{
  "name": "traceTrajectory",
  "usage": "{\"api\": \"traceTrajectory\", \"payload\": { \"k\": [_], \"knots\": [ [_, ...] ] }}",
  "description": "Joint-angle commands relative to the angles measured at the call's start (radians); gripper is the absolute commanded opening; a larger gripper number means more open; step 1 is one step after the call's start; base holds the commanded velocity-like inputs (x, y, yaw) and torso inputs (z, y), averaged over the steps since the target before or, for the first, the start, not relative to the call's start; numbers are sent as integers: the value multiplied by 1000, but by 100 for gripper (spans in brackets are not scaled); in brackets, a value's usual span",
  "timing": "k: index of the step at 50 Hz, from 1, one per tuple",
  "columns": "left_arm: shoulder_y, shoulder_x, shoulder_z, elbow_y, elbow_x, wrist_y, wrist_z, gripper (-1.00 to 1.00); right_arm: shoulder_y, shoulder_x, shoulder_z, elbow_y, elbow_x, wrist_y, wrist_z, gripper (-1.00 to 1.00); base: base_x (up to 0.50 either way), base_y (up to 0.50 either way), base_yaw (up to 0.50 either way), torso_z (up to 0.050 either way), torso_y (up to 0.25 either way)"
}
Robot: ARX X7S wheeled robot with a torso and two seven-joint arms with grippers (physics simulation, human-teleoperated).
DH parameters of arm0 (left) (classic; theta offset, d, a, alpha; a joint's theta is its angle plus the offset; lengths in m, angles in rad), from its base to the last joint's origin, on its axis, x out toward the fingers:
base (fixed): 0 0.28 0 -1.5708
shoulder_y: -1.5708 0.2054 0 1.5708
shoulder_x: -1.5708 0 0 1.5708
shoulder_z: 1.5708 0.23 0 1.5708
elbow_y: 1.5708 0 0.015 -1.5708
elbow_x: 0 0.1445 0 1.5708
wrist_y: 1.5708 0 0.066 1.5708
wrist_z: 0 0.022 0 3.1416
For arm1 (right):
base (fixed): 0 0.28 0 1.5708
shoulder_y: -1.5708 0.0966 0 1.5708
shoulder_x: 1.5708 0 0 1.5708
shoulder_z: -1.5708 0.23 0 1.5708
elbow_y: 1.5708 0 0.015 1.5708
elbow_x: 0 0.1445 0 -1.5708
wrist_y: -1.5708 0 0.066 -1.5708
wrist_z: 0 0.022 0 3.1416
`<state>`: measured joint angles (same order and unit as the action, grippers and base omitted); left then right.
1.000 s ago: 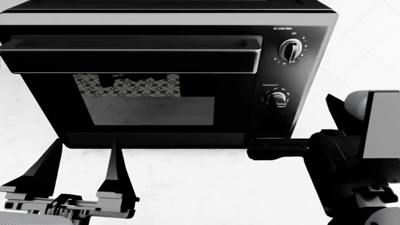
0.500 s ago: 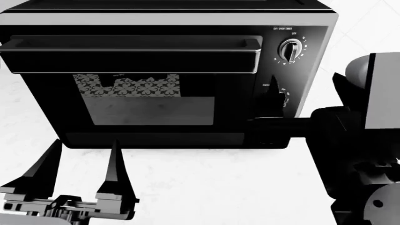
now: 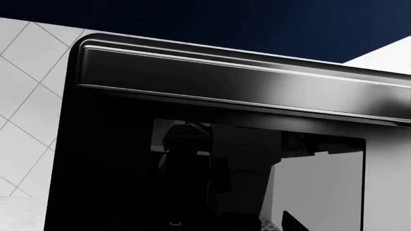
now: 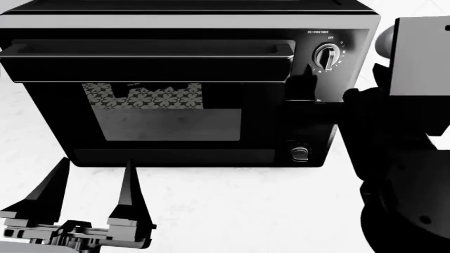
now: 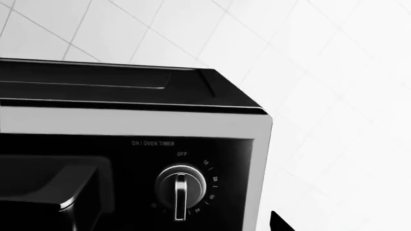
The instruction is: Turn on the toaster oven by setting the timer.
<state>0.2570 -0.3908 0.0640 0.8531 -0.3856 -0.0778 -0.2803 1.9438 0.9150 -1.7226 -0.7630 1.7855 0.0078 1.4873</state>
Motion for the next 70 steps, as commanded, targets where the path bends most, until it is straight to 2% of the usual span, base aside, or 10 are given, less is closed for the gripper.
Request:
{"api": "traceTrajectory", "payload": {
  "k": [1, 70],
  "knots": [
    [0, -4, 3, 0, 1, 2, -4, 100, 0, -8, -17, 33, 7, -26, -26, 100, 0, 0, 0, 0, 0],
    [8, -29, 10, -11, -7, 30, -20, 100, -23, -53, 12, 54, 8, -35, -27, 100, 0, 0, 0, 0, 0]
  ]
}}
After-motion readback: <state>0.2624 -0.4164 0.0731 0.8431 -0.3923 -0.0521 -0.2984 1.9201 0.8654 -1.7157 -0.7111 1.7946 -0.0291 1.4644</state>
